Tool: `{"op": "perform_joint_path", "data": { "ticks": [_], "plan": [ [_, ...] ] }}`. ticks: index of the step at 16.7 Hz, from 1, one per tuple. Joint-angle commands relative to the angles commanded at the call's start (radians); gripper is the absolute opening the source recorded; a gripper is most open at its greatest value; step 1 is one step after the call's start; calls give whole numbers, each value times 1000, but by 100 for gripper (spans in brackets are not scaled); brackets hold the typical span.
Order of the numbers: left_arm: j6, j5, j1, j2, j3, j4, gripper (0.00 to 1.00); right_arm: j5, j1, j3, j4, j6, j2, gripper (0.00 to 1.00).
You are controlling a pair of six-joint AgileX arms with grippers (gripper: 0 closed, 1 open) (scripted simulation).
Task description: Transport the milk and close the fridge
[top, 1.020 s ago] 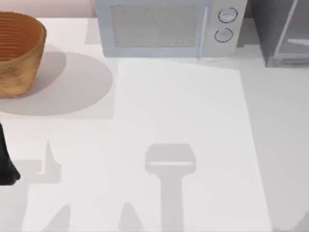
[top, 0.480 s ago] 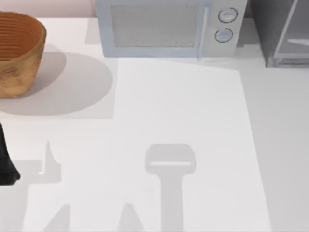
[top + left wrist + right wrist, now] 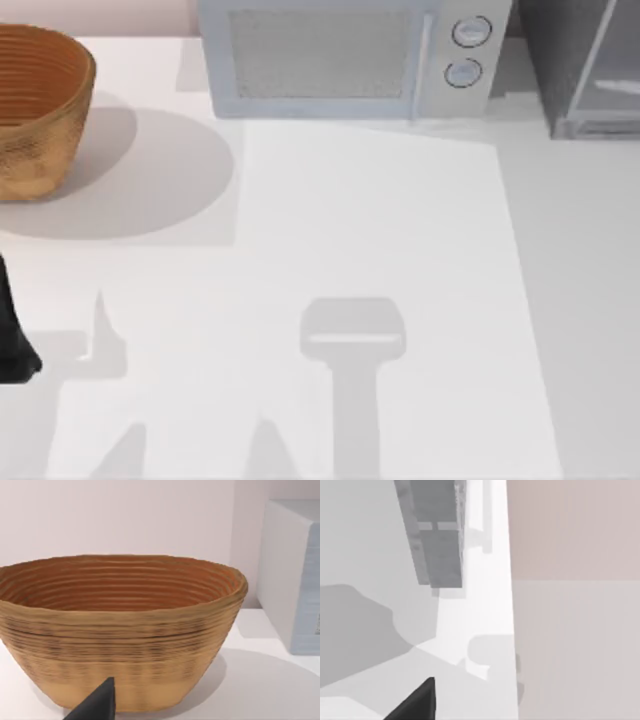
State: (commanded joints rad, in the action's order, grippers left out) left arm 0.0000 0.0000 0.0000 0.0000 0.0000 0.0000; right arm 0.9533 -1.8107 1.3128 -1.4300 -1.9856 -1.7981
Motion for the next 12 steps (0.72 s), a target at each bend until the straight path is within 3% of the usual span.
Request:
{"op": "perform_joint_path", "data": {
  "ticks": [6,12],
  "plan": [
    [0,0,0,0,0,0,100,-15,92,2,79,110,-12,100],
    [0,0,0,0,0,0,100,-77,389,18,427,521,-40,100]
  ]
}}
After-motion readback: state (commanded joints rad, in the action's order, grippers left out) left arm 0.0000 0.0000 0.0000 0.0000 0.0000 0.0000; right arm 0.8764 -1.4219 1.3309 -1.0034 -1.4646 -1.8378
